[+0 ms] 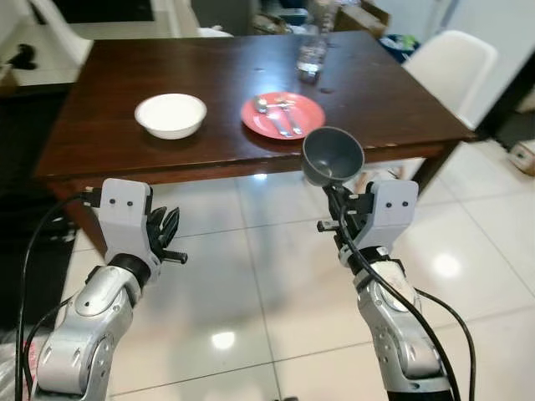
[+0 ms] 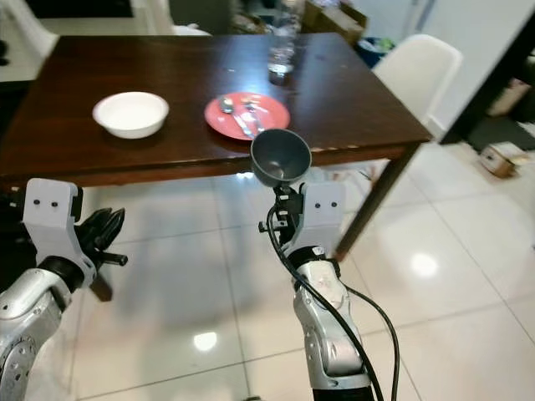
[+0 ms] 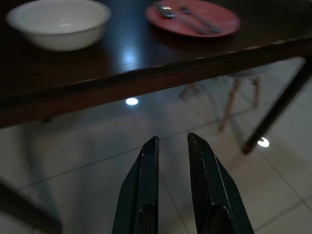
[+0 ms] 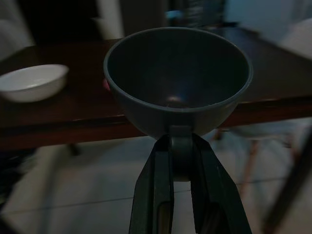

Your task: Setting the table

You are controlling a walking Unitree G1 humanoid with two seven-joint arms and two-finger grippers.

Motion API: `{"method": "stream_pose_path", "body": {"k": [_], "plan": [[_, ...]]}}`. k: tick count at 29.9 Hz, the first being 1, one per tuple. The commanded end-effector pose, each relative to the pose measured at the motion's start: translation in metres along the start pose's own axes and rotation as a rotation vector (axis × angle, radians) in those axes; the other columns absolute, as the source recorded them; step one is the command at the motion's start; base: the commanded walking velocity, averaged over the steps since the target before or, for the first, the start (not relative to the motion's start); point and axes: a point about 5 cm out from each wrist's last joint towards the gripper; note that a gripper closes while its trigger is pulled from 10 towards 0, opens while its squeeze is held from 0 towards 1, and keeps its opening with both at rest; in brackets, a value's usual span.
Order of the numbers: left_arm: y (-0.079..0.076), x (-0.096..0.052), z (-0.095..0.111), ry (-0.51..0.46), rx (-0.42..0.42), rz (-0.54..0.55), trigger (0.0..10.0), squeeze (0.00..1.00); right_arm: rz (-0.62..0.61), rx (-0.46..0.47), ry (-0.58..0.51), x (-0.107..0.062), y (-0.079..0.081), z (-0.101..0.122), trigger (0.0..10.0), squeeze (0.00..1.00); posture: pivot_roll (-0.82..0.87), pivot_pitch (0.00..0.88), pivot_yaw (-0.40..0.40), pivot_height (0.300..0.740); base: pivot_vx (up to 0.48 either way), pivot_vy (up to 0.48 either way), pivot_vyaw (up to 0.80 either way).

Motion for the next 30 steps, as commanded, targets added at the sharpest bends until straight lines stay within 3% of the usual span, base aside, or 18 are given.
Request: {"method": "stream_pose_path", "body": {"k": [1,7,11,13,14,16,17,19,23,25,30], "plan": [[0.003,-0.001,-0.005,0.021,0.003,0.012,10.0,0.0,-0.003,0.011,0.027,-0.003,0.0,-0.006,10.0,0.0,0.0,0.065,0.031,0.74,0.0,0.0,-0.8],[0.013,-0.003,-0.021,0.068,-0.004,0.046,10.0,0.0,0.005,-0.004,0.071,-0.006,0.0,-0.018,10.0,0.0,0.0,0.064,0.03,0.74,0.0,0.0,-0.8],[0.028,-0.005,-0.039,0.112,0.017,0.094,10.0,0.0,0.045,-0.09,0.169,-0.017,-0.002,-0.05,10.0,0.0,0.0,0.064,0.03,0.74,0.0,0.0,-0.8],[0.03,-0.005,-0.041,0.117,0.021,0.101,10.0,0.0,0.052,-0.109,0.185,-0.02,-0.003,-0.056,10.0,0.0,0.0,0.064,0.03,0.74,0.0,0.0,-0.8],[0.042,-0.008,-0.061,0.166,0.043,0.149,10.0,0.0,0.059,-0.129,0.289,-0.031,-0.009,-0.085,10.0,0.0,0.0,0.063,0.026,0.74,0.0,0.0,-0.8],[0.052,-0.011,-0.079,0.22,0.057,0.183,10.0,0.0,0.059,-0.142,0.374,-0.042,-0.016,-0.107,10.0,0.0,0.0,0.064,0.024,0.74,0.0,0.0,-0.8],[0.052,-0.011,-0.079,0.22,0.057,0.183,10.0,0.0,0.059,-0.142,0.374,-0.042,-0.016,-0.107,10.0,0.0,0.0,0.064,0.024,0.74,0.0,0.0,-0.8],[0.065,-0.018,-0.113,0.331,0.065,0.22,10.0,0.0,0.048,-0.169,0.494,-0.061,-0.027,-0.137,10.0,0.0,0.0,0.065,0.018,0.74,0.0,0.0,-0.78],[0.073,-0.025,-0.134,0.4,0.075,0.242,10.0,0.0,0.044,-0.177,0.561,-0.072,-0.033,-0.154,10.0,0.0,-0.01,0.064,0.02,0.74,0.0,0.0,-0.78],[0.081,-0.034,-0.153,0.453,0.076,0.273,10.0,0.0,0.054,-0.201,0.63,-0.085,-0.036,-0.17,10.0,0.0,-0.01,0.064,0.015,0.74,0.0,0.0,-0.78],[0.085,-0.038,-0.162,0.459,0.077,0.281,10.0,0.0,0.121,-0.221,0.643,-0.096,-0.031,-0.178,10.0,0.0,-0.01,0.067,0.011,0.74,0.0,0.0,-0.79]]}}
Point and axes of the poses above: a point about 5 cm out from each wrist's last joint towards the gripper, its own x axis pointing out of the wrist towards the gripper, its own z axis along the axis of the wrist's last joint, y = z × x, and after that the axes turned 13 degrees about -x, right-handed
